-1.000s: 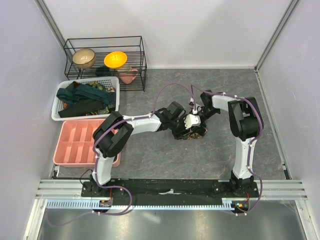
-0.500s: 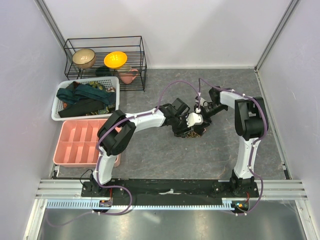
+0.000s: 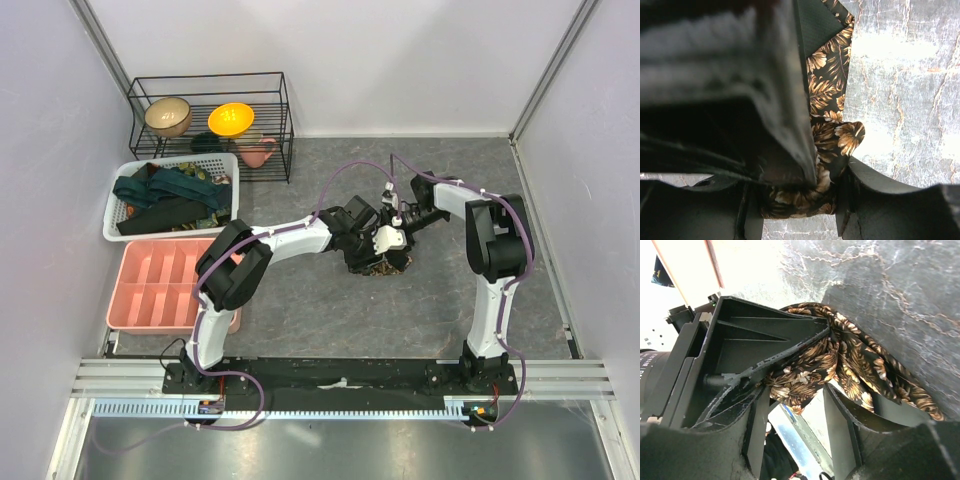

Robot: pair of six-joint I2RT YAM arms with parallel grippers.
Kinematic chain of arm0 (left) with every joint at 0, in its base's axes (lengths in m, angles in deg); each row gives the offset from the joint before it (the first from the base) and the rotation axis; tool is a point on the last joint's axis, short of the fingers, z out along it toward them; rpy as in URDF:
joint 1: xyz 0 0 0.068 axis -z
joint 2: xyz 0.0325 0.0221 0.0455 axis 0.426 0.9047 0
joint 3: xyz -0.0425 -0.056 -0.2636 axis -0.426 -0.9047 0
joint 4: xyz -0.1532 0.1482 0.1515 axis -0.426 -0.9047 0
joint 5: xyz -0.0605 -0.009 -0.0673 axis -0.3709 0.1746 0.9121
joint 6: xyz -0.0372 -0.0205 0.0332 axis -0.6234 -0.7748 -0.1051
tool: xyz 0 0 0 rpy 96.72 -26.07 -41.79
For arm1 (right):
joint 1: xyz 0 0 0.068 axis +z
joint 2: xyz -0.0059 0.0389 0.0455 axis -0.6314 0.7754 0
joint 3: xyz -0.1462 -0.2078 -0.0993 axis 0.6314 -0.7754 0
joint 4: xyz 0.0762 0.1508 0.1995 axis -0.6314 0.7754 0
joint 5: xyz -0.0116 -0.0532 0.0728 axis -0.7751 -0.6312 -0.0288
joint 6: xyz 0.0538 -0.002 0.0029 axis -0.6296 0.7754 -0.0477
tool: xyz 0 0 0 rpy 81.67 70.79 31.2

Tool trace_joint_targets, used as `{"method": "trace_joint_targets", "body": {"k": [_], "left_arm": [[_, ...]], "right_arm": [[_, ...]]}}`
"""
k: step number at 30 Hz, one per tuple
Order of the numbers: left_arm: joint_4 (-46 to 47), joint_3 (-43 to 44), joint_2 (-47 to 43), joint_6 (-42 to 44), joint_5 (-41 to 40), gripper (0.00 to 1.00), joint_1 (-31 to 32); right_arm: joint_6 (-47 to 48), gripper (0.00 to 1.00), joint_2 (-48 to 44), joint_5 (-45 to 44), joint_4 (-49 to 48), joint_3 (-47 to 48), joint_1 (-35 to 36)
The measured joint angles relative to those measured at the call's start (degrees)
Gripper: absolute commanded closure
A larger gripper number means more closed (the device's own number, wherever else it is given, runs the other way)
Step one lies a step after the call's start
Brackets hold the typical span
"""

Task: Roll the ties
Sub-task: Roll the tie at the center of the board.

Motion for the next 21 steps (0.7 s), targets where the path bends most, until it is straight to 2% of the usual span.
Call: {"method": "trace_joint_targets", "body": {"k": [2,6,13,16,17,19,20,21], "left_arm": [[-0.15,0.07,0.04,0.09,0.00,0.96,0.00],[-0.22,0.13,0.04,0.26,0.04,0.96,0.00],[-0.39,0.39,0.20,0.37,0.20,0.96,0.00],[-0.68,0.39,0.20,0.50,0.35,0.95,-0.07],[-0.70,0.39,0.20,0.55,0.35,0.93,-0.07],[-0.70,0.39,0.20,0.66,0.37,0.92,-0.07],[-0.70,0.39,0.20,0.68,0.42,0.89,-0.07],[-0.68,0.37,0.20,0.70,0.44,0.87,-0.07]], "right_arm": [[0.24,0.36,0.00,0.20,0.09,0.00,-0.09],[1.73,0.36,-0.28,1.46,2.16,-0.20,-1.99],[3.02,0.41,-0.59,1.77,2.89,-0.28,-1.27],[2.78,0.50,-0.57,0.35,2.43,-0.31,-0.17],[2.69,0.60,-0.57,0.02,2.25,-0.31,0.09],[2.51,0.73,-0.46,-0.96,1.77,-0.31,0.61],[2.34,0.86,-0.39,-1.57,1.53,-0.31,0.72],[2.10,0.92,-0.33,-2.08,1.29,-0.33,0.90]]}}
